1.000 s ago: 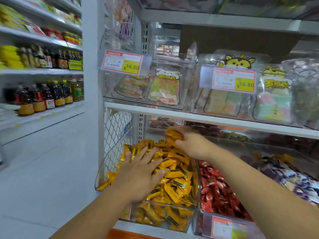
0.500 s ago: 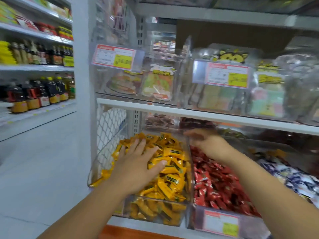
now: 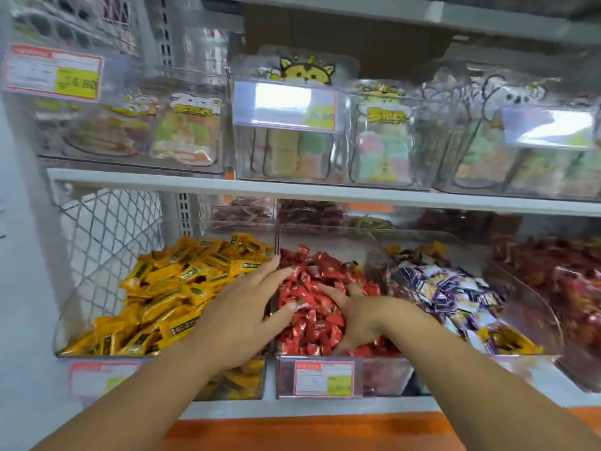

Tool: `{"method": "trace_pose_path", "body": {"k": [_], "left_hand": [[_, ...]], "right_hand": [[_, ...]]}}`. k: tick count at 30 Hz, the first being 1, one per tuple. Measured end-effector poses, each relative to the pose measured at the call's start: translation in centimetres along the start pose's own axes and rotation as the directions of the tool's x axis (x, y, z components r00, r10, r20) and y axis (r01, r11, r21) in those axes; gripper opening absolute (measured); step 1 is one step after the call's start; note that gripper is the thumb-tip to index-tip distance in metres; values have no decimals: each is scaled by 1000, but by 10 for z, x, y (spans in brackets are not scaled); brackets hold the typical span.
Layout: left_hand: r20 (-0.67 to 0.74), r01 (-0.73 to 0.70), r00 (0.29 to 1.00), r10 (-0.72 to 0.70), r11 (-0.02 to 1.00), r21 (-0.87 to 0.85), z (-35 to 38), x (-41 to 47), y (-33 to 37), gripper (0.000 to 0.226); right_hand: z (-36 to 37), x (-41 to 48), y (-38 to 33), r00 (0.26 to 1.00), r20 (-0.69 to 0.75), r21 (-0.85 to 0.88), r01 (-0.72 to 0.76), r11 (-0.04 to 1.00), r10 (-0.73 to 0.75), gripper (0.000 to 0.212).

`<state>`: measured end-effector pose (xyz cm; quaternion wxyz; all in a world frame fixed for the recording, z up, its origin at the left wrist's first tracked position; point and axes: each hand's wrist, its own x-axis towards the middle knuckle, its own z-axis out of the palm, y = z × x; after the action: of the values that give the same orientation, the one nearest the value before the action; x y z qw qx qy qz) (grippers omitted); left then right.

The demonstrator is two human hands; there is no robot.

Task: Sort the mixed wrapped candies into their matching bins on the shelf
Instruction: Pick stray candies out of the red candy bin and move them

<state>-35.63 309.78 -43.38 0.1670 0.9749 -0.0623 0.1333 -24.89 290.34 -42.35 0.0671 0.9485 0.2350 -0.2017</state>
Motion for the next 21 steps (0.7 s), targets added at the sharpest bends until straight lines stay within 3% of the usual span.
{"method": "trace_pose_path", "body": {"k": [4, 8, 13, 15, 18, 19, 21], "left_hand": [[-14, -11, 1000, 10, 999, -38, 6, 0, -5, 61], [-31, -18, 999, 17, 999, -51, 9, 1, -9, 63], [-49, -13, 999, 10, 998, -54, 11, 4, -10, 74], [-56, -15, 998, 12, 998, -56, 10, 3, -11, 75], [-59, -7, 998, 3, 998, -62, 11, 2, -11, 76], [-58, -5, 998, 1, 998, -67, 11, 2, -11, 76], [-58, -6, 998, 2, 998, -64, 10, 1, -11, 75]], "right_hand": [[-2, 29, 6, 979, -203, 124, 47, 991, -21, 106], [-28, 40, 16, 908, -416, 365, 121, 923, 45, 75], [-62, 13, 28, 923, -383, 629, 286, 723, -32, 71], [-64, -3, 31, 936, -349, 610, 262, 748, -43, 60], [-61, -20, 34, 899, -438, 489, 244, 837, -6, 22], [-58, -24, 33, 910, -414, 478, 232, 847, -15, 15], [-49, -30, 26, 961, -270, 376, 166, 912, -64, 19]]}}
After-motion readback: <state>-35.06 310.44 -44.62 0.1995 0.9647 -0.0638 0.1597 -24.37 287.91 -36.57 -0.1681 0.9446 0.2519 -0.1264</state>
